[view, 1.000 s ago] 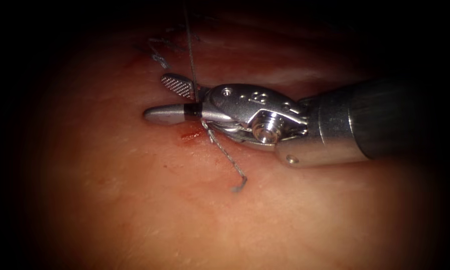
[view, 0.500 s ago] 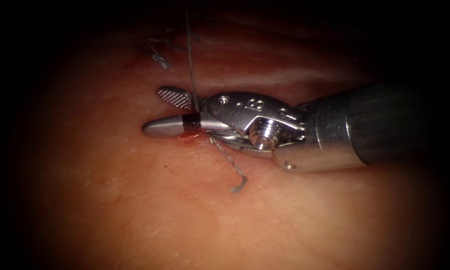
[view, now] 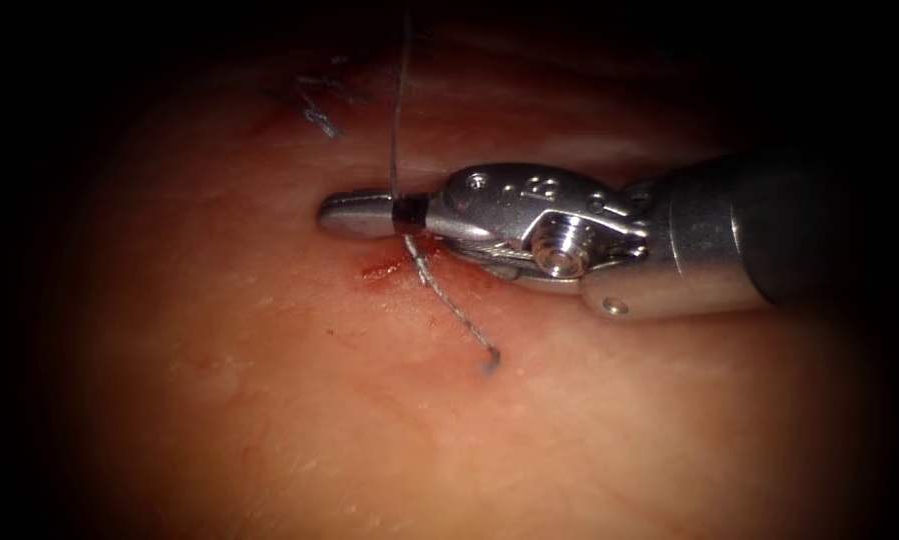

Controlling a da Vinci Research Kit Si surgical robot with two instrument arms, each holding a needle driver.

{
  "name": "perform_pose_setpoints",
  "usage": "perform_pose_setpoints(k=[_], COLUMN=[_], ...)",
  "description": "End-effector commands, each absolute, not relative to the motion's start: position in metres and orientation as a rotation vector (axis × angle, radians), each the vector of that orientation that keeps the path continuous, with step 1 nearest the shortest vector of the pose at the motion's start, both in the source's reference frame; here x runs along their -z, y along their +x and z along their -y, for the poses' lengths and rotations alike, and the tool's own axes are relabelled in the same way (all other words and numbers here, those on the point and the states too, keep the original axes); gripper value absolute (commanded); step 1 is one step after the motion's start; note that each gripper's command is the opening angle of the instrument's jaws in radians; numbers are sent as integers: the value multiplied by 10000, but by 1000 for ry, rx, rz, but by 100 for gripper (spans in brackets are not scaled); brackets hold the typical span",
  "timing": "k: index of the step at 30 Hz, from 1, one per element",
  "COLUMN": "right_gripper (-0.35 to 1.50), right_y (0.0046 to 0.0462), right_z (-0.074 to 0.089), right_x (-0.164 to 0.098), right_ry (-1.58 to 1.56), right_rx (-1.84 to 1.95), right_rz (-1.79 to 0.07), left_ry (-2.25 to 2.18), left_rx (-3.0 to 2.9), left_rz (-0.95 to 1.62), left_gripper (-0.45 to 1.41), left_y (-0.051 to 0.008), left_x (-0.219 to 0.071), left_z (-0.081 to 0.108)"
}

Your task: Wound Closure

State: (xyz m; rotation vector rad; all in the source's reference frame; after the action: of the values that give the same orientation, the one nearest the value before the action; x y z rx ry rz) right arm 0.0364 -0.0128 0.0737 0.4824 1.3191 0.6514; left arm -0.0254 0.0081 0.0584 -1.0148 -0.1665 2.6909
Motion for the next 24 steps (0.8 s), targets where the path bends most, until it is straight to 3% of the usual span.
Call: perform_pose_setpoints(k=[1,4,5,9,24], right_gripper=[-35,108,130,147,148], right_y=[371,373,373,372,372], right_z=[130,132,130,122,136], right_x=[-738,-735,-735,-735,-740], right_ry=[487,464,446,426,486], right_rx=[-647,-650,-667,-691,-632], right_rz=[-1323,-1327,-1321,-1317,-1308], left_ry=[-1021,-1031,-1031,-1027,-1023], left_rx=[-2691,-2694,-2695,-2694,-2691], left_rz=[166,176,176,159,148], left_gripper=[-45,-45,-45,-45,-45], left_y=[-258,-251,-248,-235,-232], left_x=[-589,-591,-591,-587,-586], left_z=[-82,-85,-87,-95,-96])
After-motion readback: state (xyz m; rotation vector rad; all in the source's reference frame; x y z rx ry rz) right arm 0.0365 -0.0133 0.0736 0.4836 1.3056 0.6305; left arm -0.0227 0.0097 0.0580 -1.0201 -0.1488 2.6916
